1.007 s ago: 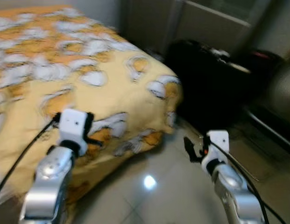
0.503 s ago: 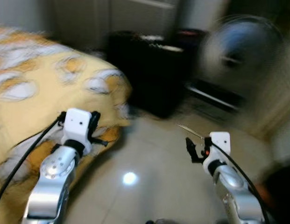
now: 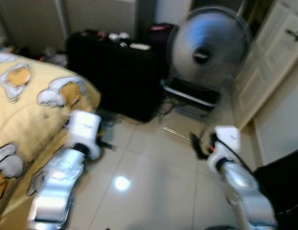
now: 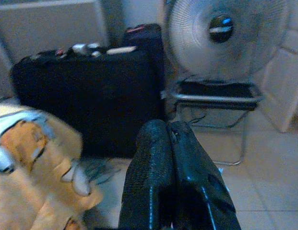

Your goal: Clean up the room

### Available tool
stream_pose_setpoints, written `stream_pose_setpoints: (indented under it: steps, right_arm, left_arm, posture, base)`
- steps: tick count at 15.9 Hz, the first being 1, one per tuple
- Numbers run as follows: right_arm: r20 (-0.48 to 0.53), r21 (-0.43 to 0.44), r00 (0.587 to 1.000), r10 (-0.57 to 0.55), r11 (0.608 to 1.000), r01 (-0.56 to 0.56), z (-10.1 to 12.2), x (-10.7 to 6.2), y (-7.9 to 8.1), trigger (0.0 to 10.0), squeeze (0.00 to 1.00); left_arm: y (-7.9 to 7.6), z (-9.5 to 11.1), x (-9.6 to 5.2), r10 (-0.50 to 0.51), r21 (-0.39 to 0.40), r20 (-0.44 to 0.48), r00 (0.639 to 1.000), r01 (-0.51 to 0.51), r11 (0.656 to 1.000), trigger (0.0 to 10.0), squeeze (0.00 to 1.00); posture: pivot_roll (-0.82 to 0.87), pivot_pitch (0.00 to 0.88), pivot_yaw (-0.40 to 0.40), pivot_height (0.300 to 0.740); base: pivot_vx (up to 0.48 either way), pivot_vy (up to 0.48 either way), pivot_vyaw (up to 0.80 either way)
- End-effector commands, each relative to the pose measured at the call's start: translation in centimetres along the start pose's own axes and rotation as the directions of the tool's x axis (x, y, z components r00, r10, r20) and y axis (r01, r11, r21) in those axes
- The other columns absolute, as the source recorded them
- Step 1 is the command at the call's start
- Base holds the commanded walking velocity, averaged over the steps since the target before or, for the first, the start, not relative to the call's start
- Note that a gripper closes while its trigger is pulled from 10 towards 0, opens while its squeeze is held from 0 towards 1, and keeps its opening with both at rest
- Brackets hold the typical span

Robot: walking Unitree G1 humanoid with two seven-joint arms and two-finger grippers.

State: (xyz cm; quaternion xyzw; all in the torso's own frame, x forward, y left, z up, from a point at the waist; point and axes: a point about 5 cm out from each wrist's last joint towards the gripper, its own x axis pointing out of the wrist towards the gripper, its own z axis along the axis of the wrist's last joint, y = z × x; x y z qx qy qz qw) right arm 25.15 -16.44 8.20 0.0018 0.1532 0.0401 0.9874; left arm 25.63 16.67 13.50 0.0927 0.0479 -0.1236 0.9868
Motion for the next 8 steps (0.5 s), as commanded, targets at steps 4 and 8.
stream_pose_setpoints:
  steps: [4, 8]
  right_arm:
    - [0.017, 0.003, 1.000, 0.011, 1.000, -0.011, 1.07, 0.16, 0.42, 10.0, 0.00]
    - [0.022, -0.027, 1.000, -0.005, 1.000, 0.005, 1.01, 0.33, 0.33, 10.0, 0.00]
  left_arm:
    - [0.74, -0.06, 0.15, 0.027, 0.010, 0.003, 1.000, -0.027, 1.000, 10.0, 0.00]
    - [0.81, -0.03, 0.27, 0.030, 0.018, 0.008, 1.000, -0.030, 0.999, 10.0, 0.00]
  posture:
    - [-0.08, 0.000, -0.074, 0.740]
    - [-0.08, 0.000, -0.074, 0.740]
  base:
    - [0.315, 0.000, -0.20]
    - [0.395, 0.000, -0.20]
